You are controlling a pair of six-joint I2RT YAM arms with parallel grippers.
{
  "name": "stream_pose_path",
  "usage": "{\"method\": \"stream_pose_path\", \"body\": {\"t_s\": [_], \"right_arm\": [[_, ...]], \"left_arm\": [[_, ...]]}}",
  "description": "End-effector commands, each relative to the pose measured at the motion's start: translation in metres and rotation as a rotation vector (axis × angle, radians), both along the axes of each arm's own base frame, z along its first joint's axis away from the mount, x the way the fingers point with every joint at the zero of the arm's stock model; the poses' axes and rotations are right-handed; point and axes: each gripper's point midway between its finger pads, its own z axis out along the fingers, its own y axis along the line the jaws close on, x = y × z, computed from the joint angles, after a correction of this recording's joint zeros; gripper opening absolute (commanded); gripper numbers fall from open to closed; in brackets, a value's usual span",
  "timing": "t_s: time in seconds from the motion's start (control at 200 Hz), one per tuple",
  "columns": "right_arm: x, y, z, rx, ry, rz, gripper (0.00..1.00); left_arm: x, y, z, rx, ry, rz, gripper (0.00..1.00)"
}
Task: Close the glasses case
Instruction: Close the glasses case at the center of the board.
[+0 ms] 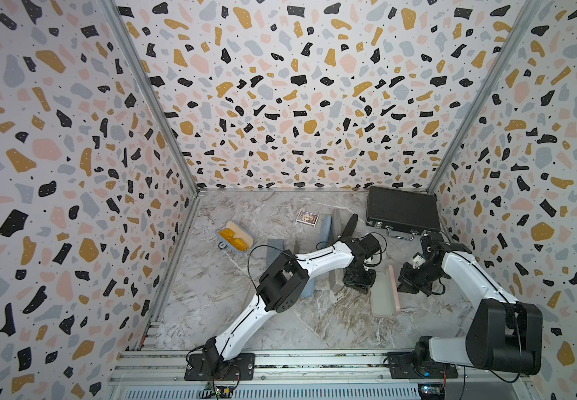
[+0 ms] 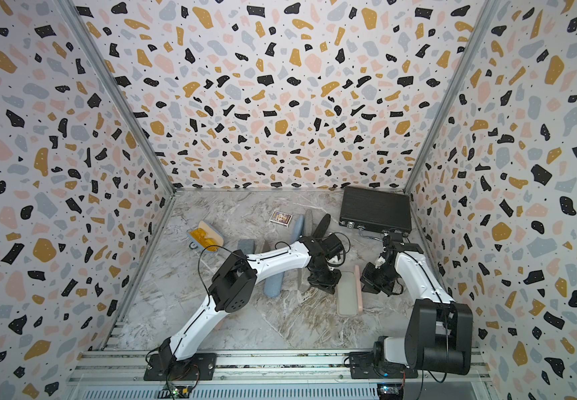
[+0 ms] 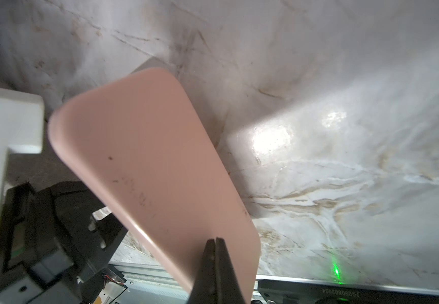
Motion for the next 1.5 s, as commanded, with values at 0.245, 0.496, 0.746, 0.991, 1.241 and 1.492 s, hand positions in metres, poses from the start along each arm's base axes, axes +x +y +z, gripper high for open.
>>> {"method": "stream_pose_path", "body": {"t_s": [0.245, 0.496, 0.746, 0.991, 1.241, 1.492], "right_arm": [[-0.004, 0.014, -0.005, -0.003, 0.038, 0.028, 0.02], [-0.003, 0.019, -0.011, -0.002, 0.048, 0.03, 0.02], [0.003, 0.033, -0.019, 0.005, 0.059, 0.054, 0.02], [0.004, 0.041, -0.029, -0.005, 0.076, 0.069, 0.02], [0.007, 0.039, -0.029, -0.02, 0.069, 0.062, 0.02], [0.01, 0.028, -0.01, -0.081, 0.02, 0.043, 0.06]], "left_arm": [[-0.006, 0.0, -0.016, 0.015, 0.02, -0.004, 0.0], [-0.007, 0.0, -0.015, 0.009, 0.023, -0.006, 0.0], [-0.007, 0.0, -0.015, 0.006, 0.024, -0.006, 0.0], [-0.008, 0.0, -0.014, 0.003, 0.023, -0.007, 0.0], [-0.008, 0.002, -0.007, -0.005, 0.013, -0.006, 0.0], [0.01, 0.013, 0.037, -0.037, -0.069, 0.027, 0.0]]}}
